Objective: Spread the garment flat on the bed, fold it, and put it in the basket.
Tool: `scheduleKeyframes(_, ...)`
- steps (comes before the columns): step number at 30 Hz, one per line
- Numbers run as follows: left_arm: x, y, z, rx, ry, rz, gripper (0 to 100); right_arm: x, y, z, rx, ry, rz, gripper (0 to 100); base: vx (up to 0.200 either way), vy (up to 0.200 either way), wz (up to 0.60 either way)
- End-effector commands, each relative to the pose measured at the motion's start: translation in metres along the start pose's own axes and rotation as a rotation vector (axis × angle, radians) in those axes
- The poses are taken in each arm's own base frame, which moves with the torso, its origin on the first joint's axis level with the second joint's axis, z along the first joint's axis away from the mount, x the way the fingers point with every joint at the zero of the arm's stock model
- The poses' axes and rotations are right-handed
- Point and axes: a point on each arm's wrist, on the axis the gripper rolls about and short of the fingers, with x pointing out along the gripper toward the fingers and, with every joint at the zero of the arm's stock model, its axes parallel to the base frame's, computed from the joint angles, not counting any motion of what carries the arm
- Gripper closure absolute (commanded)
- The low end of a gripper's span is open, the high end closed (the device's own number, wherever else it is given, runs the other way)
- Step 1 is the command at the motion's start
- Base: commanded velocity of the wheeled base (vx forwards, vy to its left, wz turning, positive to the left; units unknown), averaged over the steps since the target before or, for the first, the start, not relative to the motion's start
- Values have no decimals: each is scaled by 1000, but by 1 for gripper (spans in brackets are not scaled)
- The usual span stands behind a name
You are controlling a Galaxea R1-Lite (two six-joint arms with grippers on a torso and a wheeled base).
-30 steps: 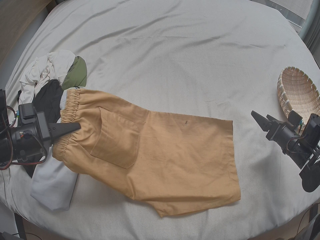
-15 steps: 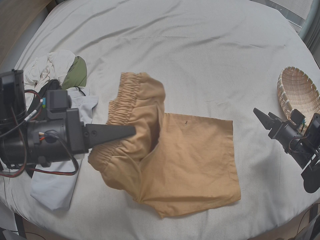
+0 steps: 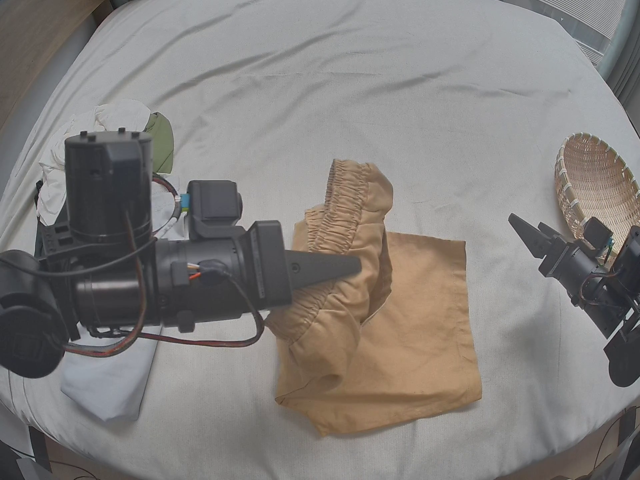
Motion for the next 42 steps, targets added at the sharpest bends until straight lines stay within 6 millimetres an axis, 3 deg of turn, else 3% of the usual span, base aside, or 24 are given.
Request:
scheduleKeyframes(1,18,7,-5,-15,41,12,100,-1,0,1,-2,-5,1,0,0,0,0)
scheduleKeyframes(9,36,10,-9,-10,46,14,100,-1,1,2,5,-9,3,0,0,0,0)
scheduleKeyframes(10,36,10,-9,-10,46,14,0,-1,1,2,5,-9,3,0,0,0,0)
scheduleKeyframes(20,40,-8,-10,-73,19,-60,0,-1,1,0,8,1,4,0,0,0,0)
scheduleKeyframes(25,27,-7,-11,-73,-19,-29,0,-4,4,-5,39,26,16,0,0,0,0)
scheduleKeyframes(30,-19,1,-11,-83,-92,20,0,-13,12,-21,133,103,37,0,0,0,0)
scheduleKeyframes(34,-44,10,-15,-95,-135,66,0,-19,14,-30,152,156,36,0,0,0,0)
scheduleKeyframes(42,-69,24,-24,-117,-184,139,0,-32,23,-51,165,269,57,0,0,0,0)
